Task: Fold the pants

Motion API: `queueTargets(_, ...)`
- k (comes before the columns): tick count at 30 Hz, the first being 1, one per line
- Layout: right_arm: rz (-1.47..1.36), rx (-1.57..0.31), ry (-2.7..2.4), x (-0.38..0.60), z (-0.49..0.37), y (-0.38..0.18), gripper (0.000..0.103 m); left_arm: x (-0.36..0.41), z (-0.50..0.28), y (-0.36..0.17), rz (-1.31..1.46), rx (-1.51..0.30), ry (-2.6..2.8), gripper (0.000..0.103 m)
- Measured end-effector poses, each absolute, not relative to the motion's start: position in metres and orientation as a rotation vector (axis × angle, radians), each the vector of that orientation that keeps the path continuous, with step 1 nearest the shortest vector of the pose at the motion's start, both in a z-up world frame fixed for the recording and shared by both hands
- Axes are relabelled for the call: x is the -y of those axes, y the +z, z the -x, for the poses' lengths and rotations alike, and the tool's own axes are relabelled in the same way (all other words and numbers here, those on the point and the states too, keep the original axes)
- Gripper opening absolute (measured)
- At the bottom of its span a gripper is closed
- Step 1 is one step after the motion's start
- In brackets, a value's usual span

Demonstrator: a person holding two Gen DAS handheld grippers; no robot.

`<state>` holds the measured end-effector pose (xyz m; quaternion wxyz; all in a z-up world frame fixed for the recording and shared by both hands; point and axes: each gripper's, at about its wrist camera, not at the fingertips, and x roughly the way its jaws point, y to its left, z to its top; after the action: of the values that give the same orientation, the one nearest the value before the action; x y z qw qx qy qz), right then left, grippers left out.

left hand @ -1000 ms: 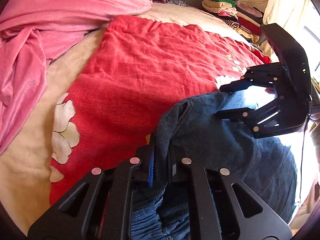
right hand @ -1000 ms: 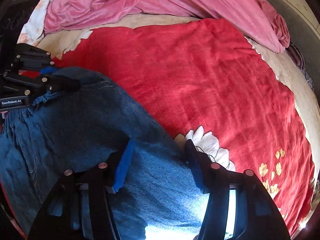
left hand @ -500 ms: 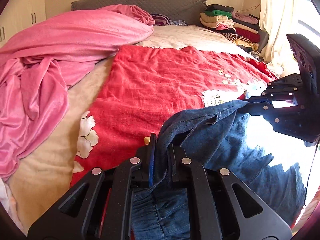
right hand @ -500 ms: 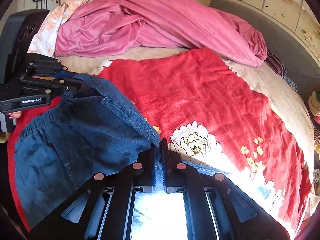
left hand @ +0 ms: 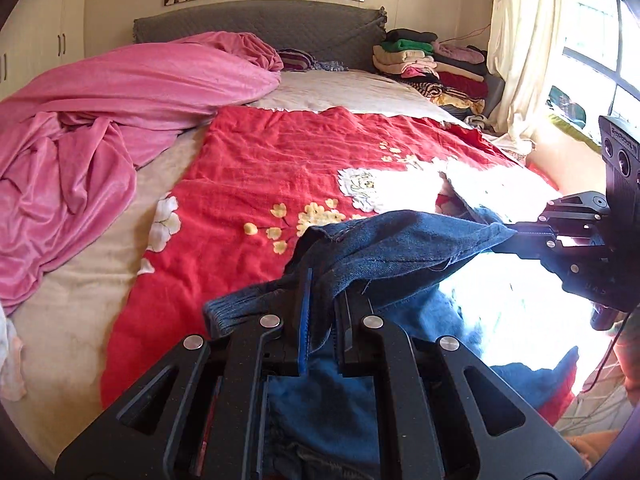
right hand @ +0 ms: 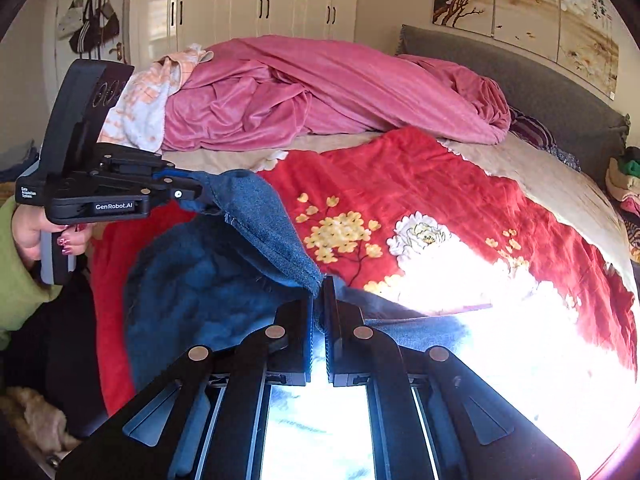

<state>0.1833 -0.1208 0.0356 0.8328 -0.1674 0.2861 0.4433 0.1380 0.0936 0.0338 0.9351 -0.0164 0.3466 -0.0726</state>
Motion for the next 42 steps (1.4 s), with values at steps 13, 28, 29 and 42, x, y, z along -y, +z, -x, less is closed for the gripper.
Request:
queueTargets(13,0.309,-0.684,0.996,0.128,-0.104,0.006,0.004,-0.086,-0.067,0.011,0.058,-0.747,-0.147,0.004)
queueTargets(28,0.313,-0.839,0.993,0.113,-0.078,-0.038,0.017,-0.092,-0.048,-0.02,0.085,-0.839,-0.098,0.006)
queueTargets(29,0.305,-0.832,1.002,0.115,-0.077,-0.033,0.02,-0.092,-0.046,-0.02,0.083,-0.837,-0.095,0.006)
queueTargets(42,0.251,-0.896,0.853,0.104,-0.104,-0.036,0.047,-0.096,-0.036,-0.018,0.096,-0.828,-0.069,0.007)
